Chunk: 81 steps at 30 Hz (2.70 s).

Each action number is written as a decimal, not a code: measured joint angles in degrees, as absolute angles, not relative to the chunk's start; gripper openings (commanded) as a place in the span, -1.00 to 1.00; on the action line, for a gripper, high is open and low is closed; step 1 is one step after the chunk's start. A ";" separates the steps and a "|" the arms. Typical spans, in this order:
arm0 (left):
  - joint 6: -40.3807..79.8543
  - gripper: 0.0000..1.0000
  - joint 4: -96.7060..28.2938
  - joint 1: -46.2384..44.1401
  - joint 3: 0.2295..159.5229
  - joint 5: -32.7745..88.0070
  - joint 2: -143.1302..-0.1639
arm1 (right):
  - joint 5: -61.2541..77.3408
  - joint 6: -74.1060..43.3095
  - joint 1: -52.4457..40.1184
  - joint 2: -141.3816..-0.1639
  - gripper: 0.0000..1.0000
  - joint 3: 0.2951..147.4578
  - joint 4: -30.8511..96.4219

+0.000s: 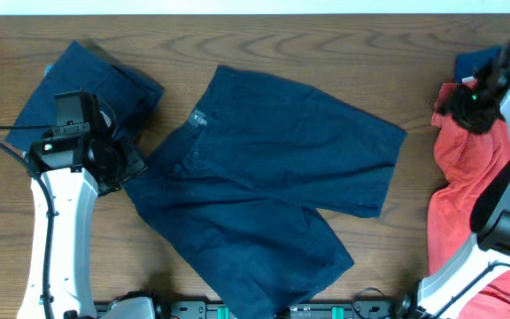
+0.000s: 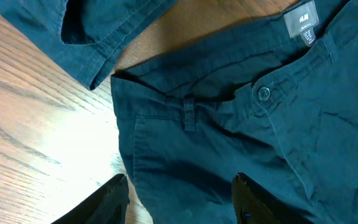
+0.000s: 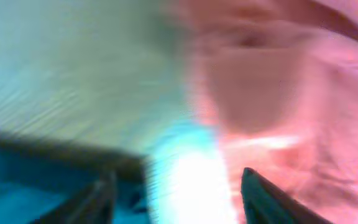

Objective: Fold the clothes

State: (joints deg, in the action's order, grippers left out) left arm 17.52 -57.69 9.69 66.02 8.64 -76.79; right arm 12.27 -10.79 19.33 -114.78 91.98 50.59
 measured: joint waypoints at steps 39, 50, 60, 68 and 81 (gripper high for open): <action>16.05 0.11 -56.71 9.69 66.02 8.64 -76.79 | 11.57 -11.44 9.45 -122.80 -0.98 86.43 21.50; 16.05 0.20 -56.58 9.69 66.02 8.64 -76.79 | 24.84 -3.05 9.50 -122.78 0.23 92.29 39.97; 16.01 0.21 -56.62 9.69 66.02 8.64 -76.79 | 21.67 9.02 9.47 -122.78 0.10 92.03 54.19; 16.03 0.22 -56.64 9.69 66.02 8.64 -76.82 | 17.56 10.22 8.34 -122.78 -0.99 86.30 43.00; 16.01 0.23 -56.58 9.69 66.02 8.64 -76.79 | 21.12 -9.47 8.40 -122.80 0.85 90.52 13.06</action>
State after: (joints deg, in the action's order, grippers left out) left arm 16.01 -56.58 9.69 66.02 8.64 -76.79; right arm 21.12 -9.47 8.40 -122.80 90.52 13.06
